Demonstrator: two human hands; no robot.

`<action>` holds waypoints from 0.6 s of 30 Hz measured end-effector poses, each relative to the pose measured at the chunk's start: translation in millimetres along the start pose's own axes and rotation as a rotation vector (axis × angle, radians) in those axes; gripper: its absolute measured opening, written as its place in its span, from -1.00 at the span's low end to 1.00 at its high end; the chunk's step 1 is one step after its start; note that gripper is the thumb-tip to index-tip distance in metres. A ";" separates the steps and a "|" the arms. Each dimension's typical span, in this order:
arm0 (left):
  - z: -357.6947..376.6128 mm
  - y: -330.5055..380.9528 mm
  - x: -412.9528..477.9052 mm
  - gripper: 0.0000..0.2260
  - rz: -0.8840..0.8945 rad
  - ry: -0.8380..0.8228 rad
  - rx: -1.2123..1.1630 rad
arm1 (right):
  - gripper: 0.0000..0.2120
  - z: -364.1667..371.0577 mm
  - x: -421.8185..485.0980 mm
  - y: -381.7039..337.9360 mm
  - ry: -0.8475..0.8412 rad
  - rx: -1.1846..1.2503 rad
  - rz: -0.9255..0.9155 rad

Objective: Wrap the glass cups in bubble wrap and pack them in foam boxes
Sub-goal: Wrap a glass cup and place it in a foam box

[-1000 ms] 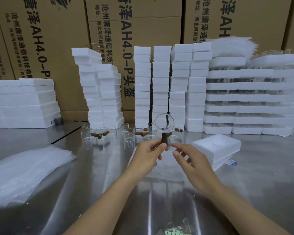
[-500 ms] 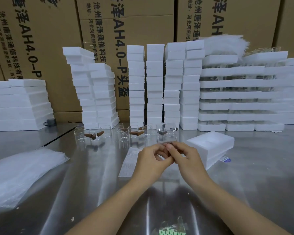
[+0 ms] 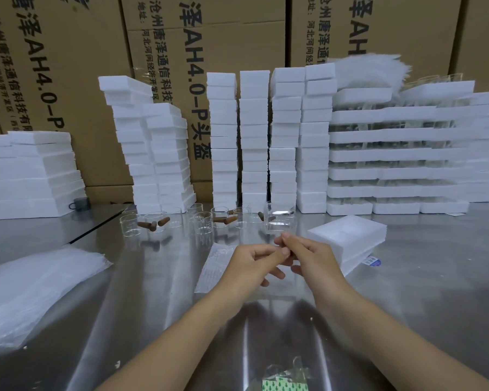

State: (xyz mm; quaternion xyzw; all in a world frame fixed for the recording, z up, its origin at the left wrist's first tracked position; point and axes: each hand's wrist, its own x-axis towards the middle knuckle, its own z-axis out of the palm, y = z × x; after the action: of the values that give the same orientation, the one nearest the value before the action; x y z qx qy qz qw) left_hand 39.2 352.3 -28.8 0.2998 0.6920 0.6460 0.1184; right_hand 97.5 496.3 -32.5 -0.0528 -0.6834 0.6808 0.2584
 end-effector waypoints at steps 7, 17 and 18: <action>-12.1 1.9 5.7 -0.50 0.217 0.292 0.067 | -0.63 1.2 4.6 1.9 -0.173 0.027 0.097; -14.2 4.8 1.8 -0.41 0.487 0.371 0.296 | -0.66 6.2 -1.4 1.7 -0.299 0.016 0.124; -14.3 4.8 2.0 -0.41 0.483 0.379 0.290 | -0.68 6.2 -1.8 0.7 -0.298 0.024 0.123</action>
State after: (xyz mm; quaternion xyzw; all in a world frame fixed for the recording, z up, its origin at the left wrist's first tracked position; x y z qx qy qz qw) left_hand 30.9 341.6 -21.8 0.3433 0.6954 0.5943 -0.2129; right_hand 96.2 490.0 -33.4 0.0100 -0.7015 0.7037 0.1127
